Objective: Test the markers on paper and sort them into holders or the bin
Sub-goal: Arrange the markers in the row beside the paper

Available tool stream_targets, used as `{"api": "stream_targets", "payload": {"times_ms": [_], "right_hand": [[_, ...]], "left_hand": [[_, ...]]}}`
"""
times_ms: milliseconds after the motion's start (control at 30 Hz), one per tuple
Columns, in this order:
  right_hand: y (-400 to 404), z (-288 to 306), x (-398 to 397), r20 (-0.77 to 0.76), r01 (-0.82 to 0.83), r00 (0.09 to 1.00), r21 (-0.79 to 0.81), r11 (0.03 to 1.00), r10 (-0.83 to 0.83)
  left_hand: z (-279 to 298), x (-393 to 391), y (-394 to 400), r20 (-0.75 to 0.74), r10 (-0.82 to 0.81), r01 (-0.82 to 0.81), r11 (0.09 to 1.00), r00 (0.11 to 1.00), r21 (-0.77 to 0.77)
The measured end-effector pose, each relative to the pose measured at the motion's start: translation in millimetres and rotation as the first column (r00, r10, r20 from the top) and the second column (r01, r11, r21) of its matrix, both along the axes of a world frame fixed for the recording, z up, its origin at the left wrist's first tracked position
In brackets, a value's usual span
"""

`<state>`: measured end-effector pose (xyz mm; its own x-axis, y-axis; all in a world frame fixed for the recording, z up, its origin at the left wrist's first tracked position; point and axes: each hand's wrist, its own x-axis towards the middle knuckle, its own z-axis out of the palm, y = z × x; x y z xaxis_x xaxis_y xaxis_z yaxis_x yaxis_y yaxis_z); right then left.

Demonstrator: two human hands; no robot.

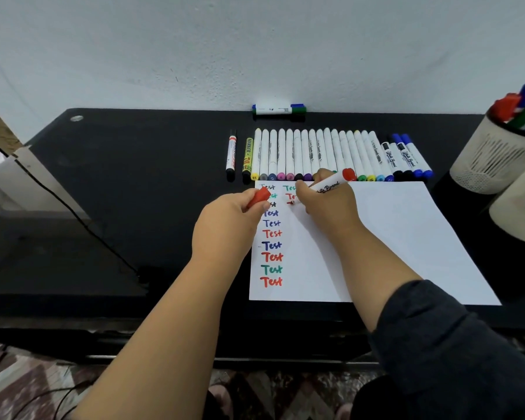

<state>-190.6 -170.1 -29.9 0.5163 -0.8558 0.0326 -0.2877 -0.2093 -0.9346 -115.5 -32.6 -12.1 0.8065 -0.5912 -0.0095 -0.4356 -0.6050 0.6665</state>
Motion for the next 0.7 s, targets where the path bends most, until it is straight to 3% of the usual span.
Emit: {"api": "stream_targets", "payload": {"times_ms": [700], "right_hand": [[-0.4, 1.2, -2.9, -0.006, 0.059, 0.998, -0.038, 0.998, -0.059]], "left_hand": [[-2.7, -1.2, -0.9, -0.007, -0.003, 0.003, 1.000, 1.000, 0.008]]}}
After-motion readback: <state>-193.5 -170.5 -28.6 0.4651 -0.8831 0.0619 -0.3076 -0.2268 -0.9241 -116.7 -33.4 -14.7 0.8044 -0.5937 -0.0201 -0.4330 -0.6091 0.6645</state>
